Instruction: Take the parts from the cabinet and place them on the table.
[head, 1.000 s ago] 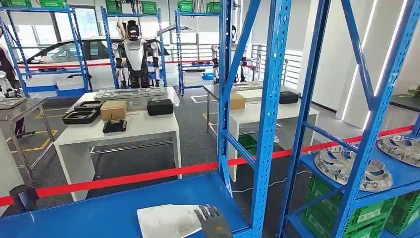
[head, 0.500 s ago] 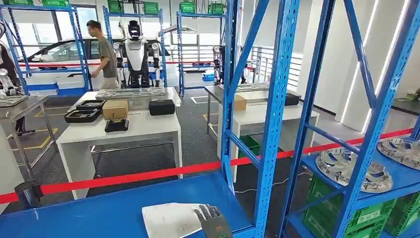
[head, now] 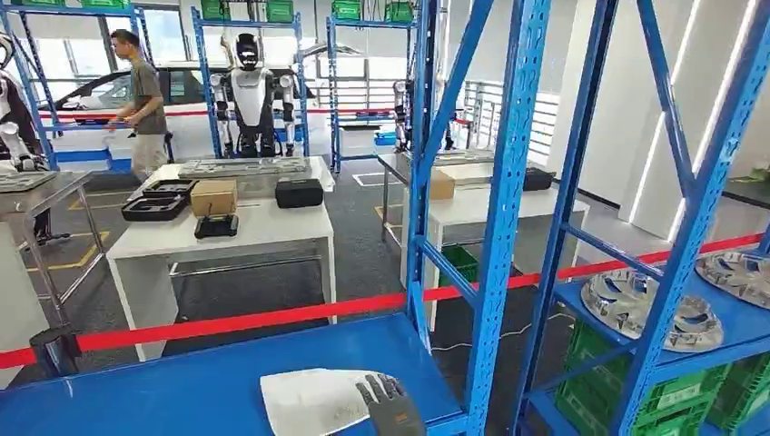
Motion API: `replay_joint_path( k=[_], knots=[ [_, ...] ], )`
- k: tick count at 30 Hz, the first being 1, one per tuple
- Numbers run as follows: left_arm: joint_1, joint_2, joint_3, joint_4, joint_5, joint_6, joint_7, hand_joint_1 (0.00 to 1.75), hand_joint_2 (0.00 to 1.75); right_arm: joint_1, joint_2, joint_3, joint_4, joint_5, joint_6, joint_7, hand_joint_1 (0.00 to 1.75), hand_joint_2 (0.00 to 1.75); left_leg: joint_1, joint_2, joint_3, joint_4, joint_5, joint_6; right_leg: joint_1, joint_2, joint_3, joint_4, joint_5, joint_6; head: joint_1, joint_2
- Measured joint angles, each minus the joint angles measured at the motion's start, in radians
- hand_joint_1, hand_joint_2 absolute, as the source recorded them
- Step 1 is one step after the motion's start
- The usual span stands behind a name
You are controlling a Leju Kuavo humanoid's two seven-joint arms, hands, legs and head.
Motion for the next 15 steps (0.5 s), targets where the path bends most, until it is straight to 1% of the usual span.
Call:
replay_joint_path(
  k=[1,2,3,4,8,10,15],
  knots=[
    [0.000,0.000,0.000,0.000,-0.001,0.004,0.001,0.00,0.00,-0.002,0.000,0.000,0.000,0.000,0.000,0.000,0.00,0.00,0.000,0.001,0.000,0.002,-0.003,-0.004,0.002,-0.003,0.035,-0.079,0.013,-0.007,0.000,0.000],
    [-0.002,0.000,0.001,0.000,-0.002,0.009,0.002,0.00,0.00,-0.002,0.000,0.000,0.000,0.000,0.000,0.000,0.00,0.00,-0.005,0.000,-0.004,0.004,-0.002,-0.013,0.011,-0.004,0.039,-0.088,0.007,-0.014,-0.004,0.000],
    [-0.002,0.002,0.008,0.000,-0.002,0.016,0.014,0.00,0.00,0.000,0.000,0.000,0.000,0.000,-0.001,0.000,0.00,0.00,-0.005,0.001,-0.003,-0.001,-0.002,-0.015,0.010,0.001,0.037,-0.092,0.011,-0.017,-0.003,0.000],
    [-0.004,0.000,0.011,0.000,-0.002,0.016,0.017,0.00,0.00,0.000,0.000,0.000,0.000,0.000,-0.001,0.000,0.00,0.00,-0.004,0.001,-0.002,-0.004,0.000,-0.018,0.011,0.001,0.037,-0.092,0.010,-0.020,-0.004,0.000],
    [-0.005,0.000,0.014,0.000,-0.002,0.016,0.021,0.00,0.00,0.000,0.000,0.000,0.000,0.000,-0.001,0.000,0.00,0.00,-0.003,0.001,-0.002,-0.007,0.003,-0.025,0.012,0.000,0.036,-0.091,0.010,-0.025,-0.005,0.000],
    [-0.005,0.000,0.015,0.000,-0.002,0.016,0.021,0.00,0.00,0.000,0.000,0.000,0.000,0.000,-0.001,0.000,0.00,0.00,-0.003,0.001,-0.002,-0.008,0.003,-0.030,0.012,0.001,0.036,-0.091,0.009,-0.026,-0.005,0.000],
    [-0.005,0.000,0.017,0.000,0.000,0.024,0.021,0.00,0.00,0.000,0.000,0.000,0.000,0.000,0.000,0.000,0.00,0.00,-0.002,0.001,-0.002,-0.007,0.003,-0.030,0.012,0.001,0.036,-0.090,0.010,-0.026,-0.005,0.000]
  ],
)
